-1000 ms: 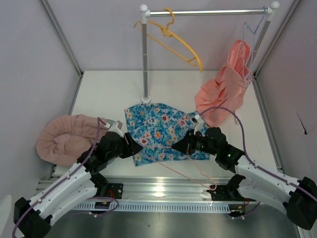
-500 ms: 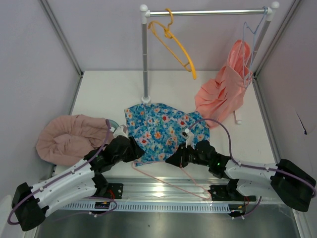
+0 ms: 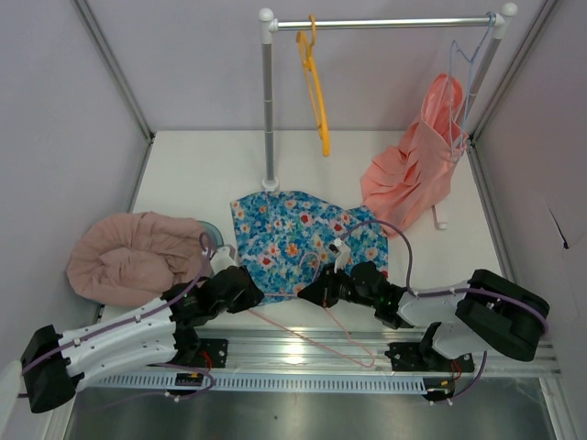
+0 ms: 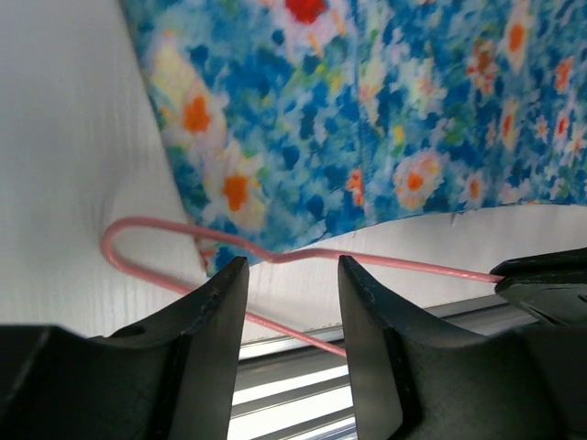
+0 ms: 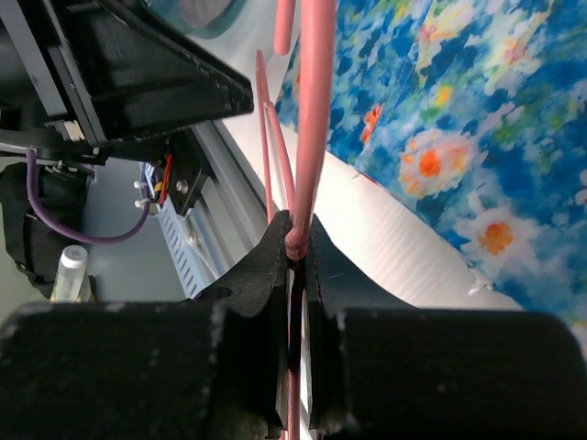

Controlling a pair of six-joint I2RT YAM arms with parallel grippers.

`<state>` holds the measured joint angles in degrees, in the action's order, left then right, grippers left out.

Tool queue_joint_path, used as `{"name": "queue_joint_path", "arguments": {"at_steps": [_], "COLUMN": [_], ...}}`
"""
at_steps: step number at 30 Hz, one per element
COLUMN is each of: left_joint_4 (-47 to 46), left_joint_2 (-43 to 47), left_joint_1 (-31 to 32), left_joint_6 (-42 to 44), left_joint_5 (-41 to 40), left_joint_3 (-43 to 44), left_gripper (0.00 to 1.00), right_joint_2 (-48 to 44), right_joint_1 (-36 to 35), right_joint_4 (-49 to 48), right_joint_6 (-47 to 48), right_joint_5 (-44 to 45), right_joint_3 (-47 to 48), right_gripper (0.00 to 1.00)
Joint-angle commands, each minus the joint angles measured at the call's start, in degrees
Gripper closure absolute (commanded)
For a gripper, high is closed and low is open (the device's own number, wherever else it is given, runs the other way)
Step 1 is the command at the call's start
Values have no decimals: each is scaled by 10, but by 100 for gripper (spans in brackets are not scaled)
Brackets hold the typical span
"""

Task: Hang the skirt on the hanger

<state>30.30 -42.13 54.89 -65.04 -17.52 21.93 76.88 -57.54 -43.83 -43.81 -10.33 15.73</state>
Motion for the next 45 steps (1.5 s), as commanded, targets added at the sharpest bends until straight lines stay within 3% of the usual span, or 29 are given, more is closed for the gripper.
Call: {"name": "queue_joint_path", "arguments": {"at_steps": [1, 10, 22, 24, 28, 31, 41, 45], "left_joint_4": [27, 22, -18, -30, -37, -22, 95, 142], "left_joint_2": [-1, -42, -108, -119, -144, -146, -85, -40], "left_joint_1": [18, 31, 31, 31, 31, 31, 27, -10], "left_joint_6": [-56, -74, -59, -49, -25, 8, 81, 96], "left_joint_5": [-36, -58, -67, -66, -61, -58, -22, 18], "left_joint_3": [-11, -13, -19, -12, 7, 39, 148, 166], "left_gripper": [53, 50, 48, 53, 82, 99, 100, 100], "right_joint_2": [34, 101, 101, 99, 96, 93, 48, 30], "right_joint_1": [-3, -5, -6, -6, -6, -6, 14, 30], "right_joint_4": [-42, -89, -77, -71, -63, -54, 34, 53], "right_joint_6": [24, 17, 28, 32, 42, 49, 97, 106], "right_joint_5": [34, 22, 39, 43, 54, 62, 138, 156], "right_joint_3": [7, 11, 9, 8, 9, 10, 13, 5], "right_gripper": [100, 100, 100, 100, 100, 100, 100, 100]}}
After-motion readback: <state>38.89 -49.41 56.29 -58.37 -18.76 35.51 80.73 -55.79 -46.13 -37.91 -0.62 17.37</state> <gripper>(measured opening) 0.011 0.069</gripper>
